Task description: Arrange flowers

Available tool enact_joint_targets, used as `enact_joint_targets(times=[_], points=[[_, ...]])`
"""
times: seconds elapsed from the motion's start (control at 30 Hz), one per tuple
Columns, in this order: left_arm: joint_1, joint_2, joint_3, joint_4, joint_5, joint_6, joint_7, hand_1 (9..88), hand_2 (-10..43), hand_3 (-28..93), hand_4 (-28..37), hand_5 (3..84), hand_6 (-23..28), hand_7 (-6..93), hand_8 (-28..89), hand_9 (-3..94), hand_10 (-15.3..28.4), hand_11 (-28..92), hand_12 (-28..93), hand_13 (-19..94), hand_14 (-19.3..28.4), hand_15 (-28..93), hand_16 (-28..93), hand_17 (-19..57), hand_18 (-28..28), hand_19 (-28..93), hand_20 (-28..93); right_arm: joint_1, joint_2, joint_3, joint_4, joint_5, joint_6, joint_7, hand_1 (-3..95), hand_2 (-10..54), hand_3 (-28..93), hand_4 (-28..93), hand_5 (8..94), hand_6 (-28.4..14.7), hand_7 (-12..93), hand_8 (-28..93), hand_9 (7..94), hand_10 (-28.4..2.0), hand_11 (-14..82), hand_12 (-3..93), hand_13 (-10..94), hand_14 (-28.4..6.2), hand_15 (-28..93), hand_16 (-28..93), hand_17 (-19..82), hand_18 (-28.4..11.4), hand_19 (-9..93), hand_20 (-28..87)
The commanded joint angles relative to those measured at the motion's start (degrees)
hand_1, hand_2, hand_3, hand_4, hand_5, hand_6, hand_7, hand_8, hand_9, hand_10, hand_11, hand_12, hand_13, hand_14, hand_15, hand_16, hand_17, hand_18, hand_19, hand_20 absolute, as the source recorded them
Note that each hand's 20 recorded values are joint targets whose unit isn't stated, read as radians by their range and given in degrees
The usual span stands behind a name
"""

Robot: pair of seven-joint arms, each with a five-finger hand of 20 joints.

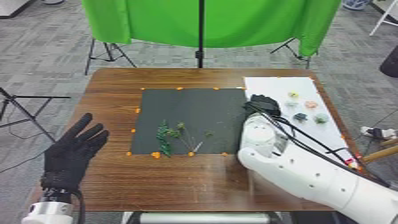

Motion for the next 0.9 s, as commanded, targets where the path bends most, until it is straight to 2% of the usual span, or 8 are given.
enact_joint_targets(times=[0.03,0.13,0.2,0.23,0.27,0.4,0.77,0.9], points=[[1.56,0.70,-0.20,-0.18,-0.71,0.35,0.76,22.2,4.7,83,-25.8,37.8,7.4,10.7,-10,35.5,19.3,20,9,24,27.1,43,-8,-10.9,25.8,52,6,-4.26,4.54,0.70,-1.42,-1.57,6.14,-0.44,57.1,-9.5,70,-28,91.6,-2.0,19,8,92.9,-10.5,39.6,23.9,84,-7.9,71,21,53,-20.6,93,46],[1.89,1.58,0.04,-0.32,-1.36,0.70,1.60,22.2,4.8,83,-25.9,37.8,7.4,10.8,-10,35.5,19.3,20,9,24,27.1,43,-8,-10.9,25.8,52,6,-4.70,5.71,2.46,-4.12,-2.59,7.94,-0.78,57.2,-9.5,70,-28,92.1,-2.3,19,8,93.3,-10.6,40.0,23.7,84,-7.9,71,21,53,-20.7,93,47],[2.02,1.32,-0.41,-0.46,-0.96,0.74,1.10,22.2,4.8,83,-25.9,37.8,7.3,10.8,-10,35.5,19.3,20,9,24,27.1,43,-8,-10.9,25.8,52,6,-5.31,6.21,3.79,-6.70,-3.32,8.09,-1.45,57.1,-9.5,71,-28,92.3,-2.4,19,8,93.5,-10.6,40.1,23.5,84,-7.9,71,21,53,-20.7,93,47],[2.51,2.04,-0.32,-0.57,-1.61,1.08,2.16,22.3,4.8,83,-25.9,37.8,7.3,10.8,-10,35.5,19.3,20,9,24,27.1,43,-8,-10.9,25.7,52,6,-5.38,6.34,4.03,-8.01,-3.96,8.08,-1.86,57.1,-9.5,71,-28,92.4,-2.6,19,8,93.6,-10.6,40.1,23.5,84,-8.0,71,21,53,-20.7,93,48],[2.50,1.40,-0.68,-0.64,-1.17,0.92,1.36,22.3,4.8,83,-25.9,37.8,7.3,10.8,-10,35.5,19.3,20,9,24,27.1,43,-8,-10.9,25.7,52,6,-6.24,6.34,5.01,-9.41,-4.46,7.47,-2.29,57.1,-9.5,71,-28,92.5,-2.6,19,8,93.6,-10.6,40.1,23.6,84,-8.0,72,21,53,-20.7,93,48],[3.10,2.10,-0.83,-0.96,-1.44,1.27,2.01,22.3,4.8,83,-25.9,37.8,7.3,10.8,-10,35.5,19.4,20,9,24,27.1,43,-8,-10.9,25.8,52,6,-8.27,5.26,6.47,-14.40,-5.56,4.64,-3.07,57.2,-9.5,71,-28,92.9,-3.0,18,9,93.7,-10.8,40.4,23.6,84,-8.3,72,21,54,-20.8,93,49],[2.75,-1.11,-1.80,-1.13,1.30,-0.40,-0.46,22.3,4.8,83,-25.7,37.7,7.3,10.9,-10,35.5,19.5,20,9,24,27.1,43,-8,-10.9,25.7,52,6,-11.38,-2.86,5.39,-16.60,-4.32,-5.01,-3.14,57.6,-9.5,71,-28,93.0,-3.2,18,10,93.7,-11.9,41.2,22.5,84,-9.3,73,21,54,-21.6,93,51],[2.55,-0.43,-1.21,-1.04,0.92,-0.26,0.09,22.4,4.8,83,-25.7,37.7,7.3,10.8,-10,35.6,19.4,20,9,24,27.0,43,-8,-10.9,25.7,52,6,-11.21,-3.75,4.25,-14.31,-2.93,-7.41,-1.12,56.8,-9.5,70,-26,93.1,-2.8,18,10,93.7,-11.7,43.0,20.9,85,-9.2,73,21,55,-21.9,93,53]])
